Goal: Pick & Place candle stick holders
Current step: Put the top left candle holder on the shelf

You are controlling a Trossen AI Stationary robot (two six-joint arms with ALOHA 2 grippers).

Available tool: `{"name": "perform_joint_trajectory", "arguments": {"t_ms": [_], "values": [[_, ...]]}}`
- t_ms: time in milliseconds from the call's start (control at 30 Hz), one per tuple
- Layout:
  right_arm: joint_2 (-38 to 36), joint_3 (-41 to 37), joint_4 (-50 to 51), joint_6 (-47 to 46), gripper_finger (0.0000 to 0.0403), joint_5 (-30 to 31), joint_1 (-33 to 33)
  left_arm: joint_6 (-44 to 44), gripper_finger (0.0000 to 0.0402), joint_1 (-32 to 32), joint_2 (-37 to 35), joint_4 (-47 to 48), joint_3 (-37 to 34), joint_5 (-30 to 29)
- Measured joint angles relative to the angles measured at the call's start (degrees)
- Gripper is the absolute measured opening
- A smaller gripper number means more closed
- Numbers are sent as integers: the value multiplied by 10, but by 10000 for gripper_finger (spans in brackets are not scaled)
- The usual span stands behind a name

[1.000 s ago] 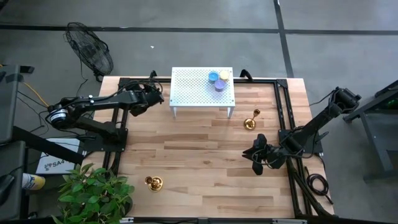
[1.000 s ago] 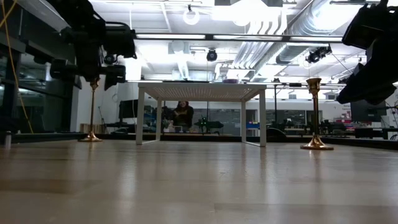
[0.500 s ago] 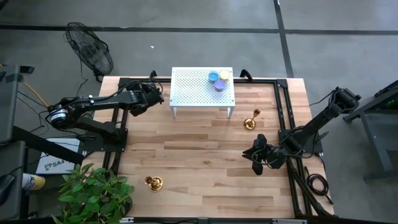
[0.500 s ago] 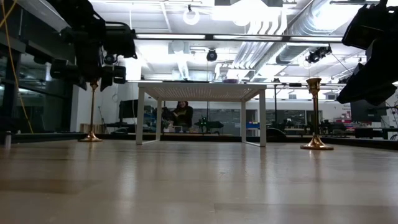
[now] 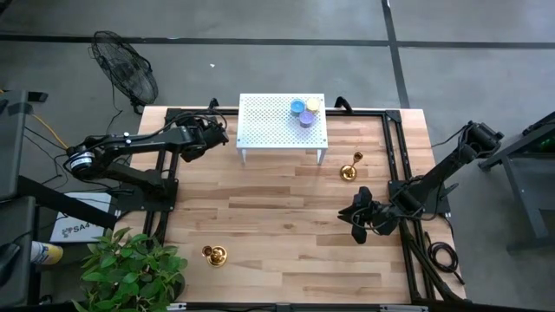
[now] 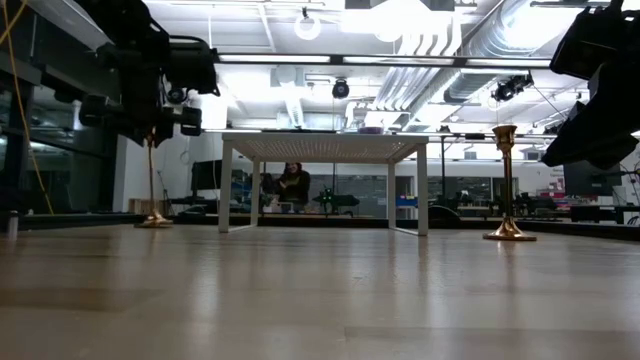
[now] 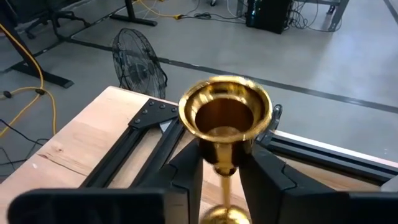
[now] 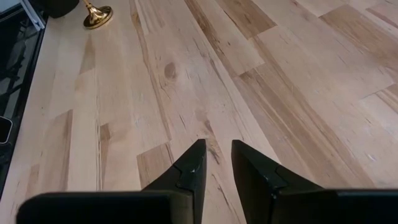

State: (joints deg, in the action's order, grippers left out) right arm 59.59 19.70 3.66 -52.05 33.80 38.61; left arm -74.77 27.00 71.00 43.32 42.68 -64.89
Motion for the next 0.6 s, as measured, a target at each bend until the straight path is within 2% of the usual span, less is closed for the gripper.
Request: {"name": "perform_joint_trajectory", "arguments": {"t_ms": [367,600], "values": [[0,0,0,0,71,0,0,0,84,-1,-2,6,0,9],[0,0,0,0,71,0,0,28,73,-36,-5,4,16,-1]]}}
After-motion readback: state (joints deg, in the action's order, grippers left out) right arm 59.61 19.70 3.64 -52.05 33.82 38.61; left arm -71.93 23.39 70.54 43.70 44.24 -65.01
